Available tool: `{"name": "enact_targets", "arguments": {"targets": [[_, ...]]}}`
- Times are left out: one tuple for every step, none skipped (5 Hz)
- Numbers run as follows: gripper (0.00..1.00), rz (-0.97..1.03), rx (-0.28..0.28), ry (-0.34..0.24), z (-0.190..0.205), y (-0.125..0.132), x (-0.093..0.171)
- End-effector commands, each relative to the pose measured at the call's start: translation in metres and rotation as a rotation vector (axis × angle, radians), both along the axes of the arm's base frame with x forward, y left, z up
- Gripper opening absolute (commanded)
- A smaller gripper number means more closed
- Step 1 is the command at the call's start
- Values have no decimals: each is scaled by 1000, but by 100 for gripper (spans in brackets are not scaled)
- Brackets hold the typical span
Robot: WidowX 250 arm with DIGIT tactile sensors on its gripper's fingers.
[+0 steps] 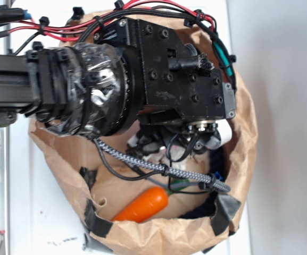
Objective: Grab the plastic pickle.
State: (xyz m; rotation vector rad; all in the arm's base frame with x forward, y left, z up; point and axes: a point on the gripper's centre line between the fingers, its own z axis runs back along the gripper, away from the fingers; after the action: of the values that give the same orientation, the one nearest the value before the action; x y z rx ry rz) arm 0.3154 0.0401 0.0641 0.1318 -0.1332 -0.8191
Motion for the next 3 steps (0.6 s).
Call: {"name": "enact_targets", "arguments": {"targets": [[100,-19,14,3,-3,6,-15],[100,0,39,28,-13,11,-20],[100,23,53,68,-28,15,-27]]}}
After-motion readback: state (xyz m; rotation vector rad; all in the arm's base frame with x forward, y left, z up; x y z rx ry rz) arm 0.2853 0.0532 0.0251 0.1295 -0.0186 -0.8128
